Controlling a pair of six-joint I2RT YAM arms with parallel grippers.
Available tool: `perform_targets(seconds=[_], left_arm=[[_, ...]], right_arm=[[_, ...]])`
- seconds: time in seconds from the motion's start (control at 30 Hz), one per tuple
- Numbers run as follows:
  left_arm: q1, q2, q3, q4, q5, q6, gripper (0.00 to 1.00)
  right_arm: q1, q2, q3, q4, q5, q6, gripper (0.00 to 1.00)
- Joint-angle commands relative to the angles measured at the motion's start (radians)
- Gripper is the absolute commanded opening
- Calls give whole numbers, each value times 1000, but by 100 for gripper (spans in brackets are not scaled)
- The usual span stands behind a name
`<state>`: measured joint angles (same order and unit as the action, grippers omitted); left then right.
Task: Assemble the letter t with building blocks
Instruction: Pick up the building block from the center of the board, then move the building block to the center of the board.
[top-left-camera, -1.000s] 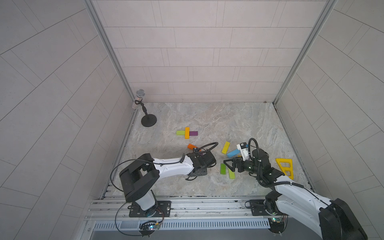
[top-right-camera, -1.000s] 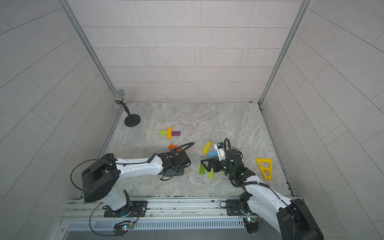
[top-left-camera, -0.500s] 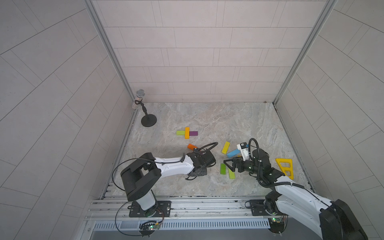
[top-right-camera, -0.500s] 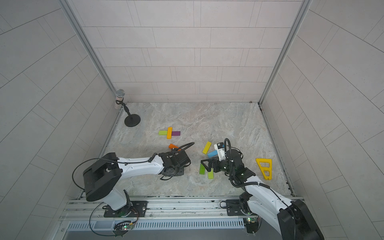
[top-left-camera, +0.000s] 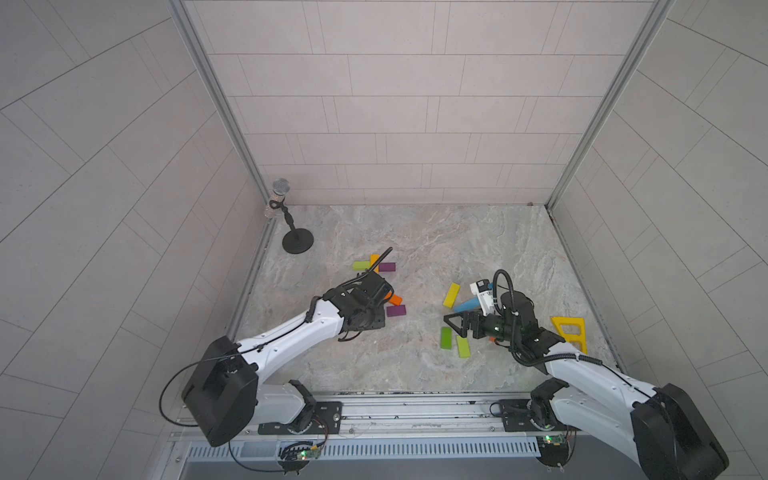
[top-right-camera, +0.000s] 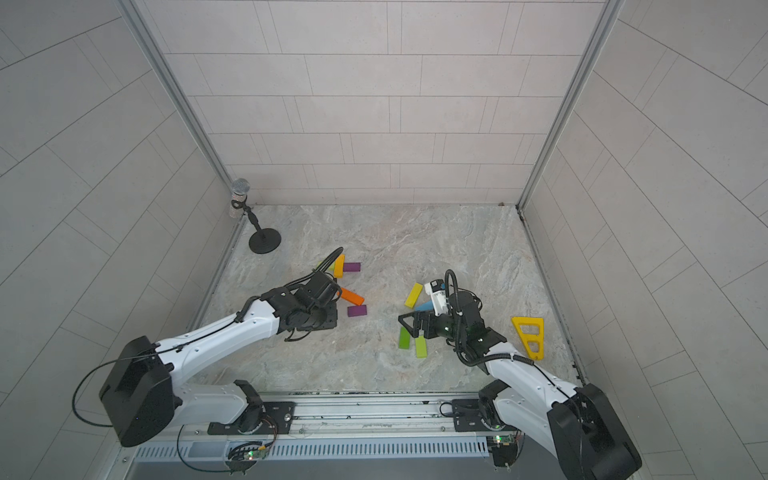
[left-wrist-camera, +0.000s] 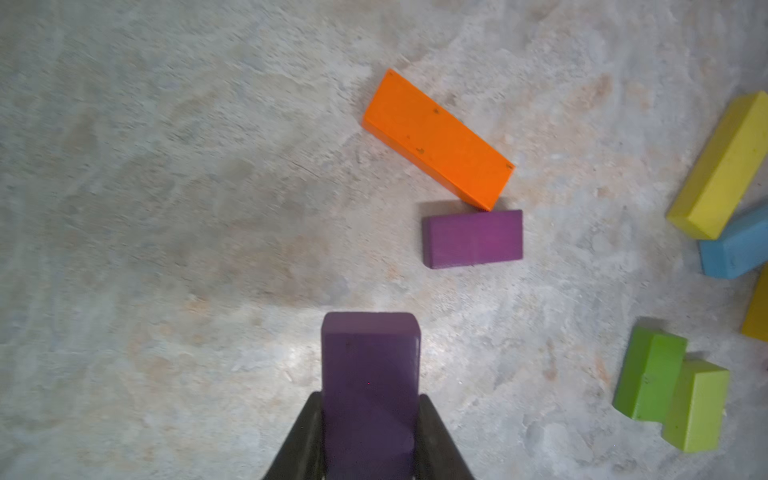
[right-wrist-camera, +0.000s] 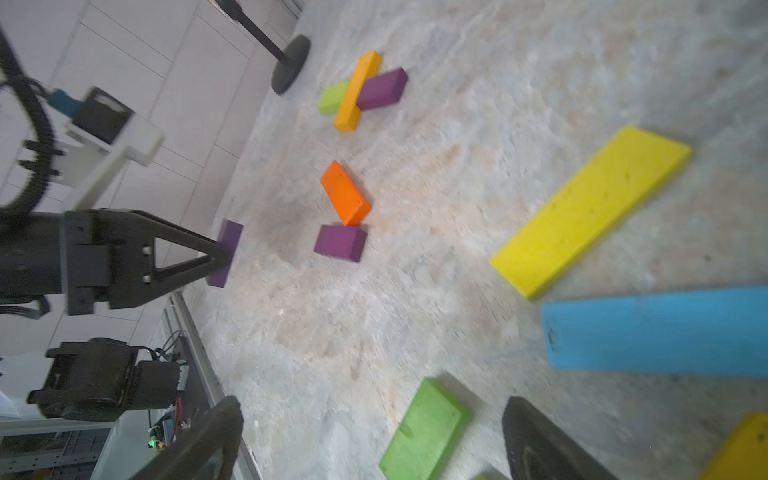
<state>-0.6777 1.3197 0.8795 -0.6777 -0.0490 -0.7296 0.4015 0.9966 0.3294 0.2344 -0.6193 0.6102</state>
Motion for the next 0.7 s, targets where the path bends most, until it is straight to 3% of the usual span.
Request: perform_targets(seconds=[0.0, 0.2, 0.47, 0.67], left_arm=[[63, 33, 59, -64, -9, 136, 0], [136, 149, 108, 11, -30, 204, 0], [160, 318, 164, 116, -104, 237, 0], [208, 429, 206, 195, -84, 256, 0]], right_arm=[[7, 20, 81, 7, -21, 6, 100], [11, 174, 161, 93, -48, 24, 100], [13, 410, 110, 431, -122, 134, 100], [13, 408, 105, 408, -118, 109, 100]])
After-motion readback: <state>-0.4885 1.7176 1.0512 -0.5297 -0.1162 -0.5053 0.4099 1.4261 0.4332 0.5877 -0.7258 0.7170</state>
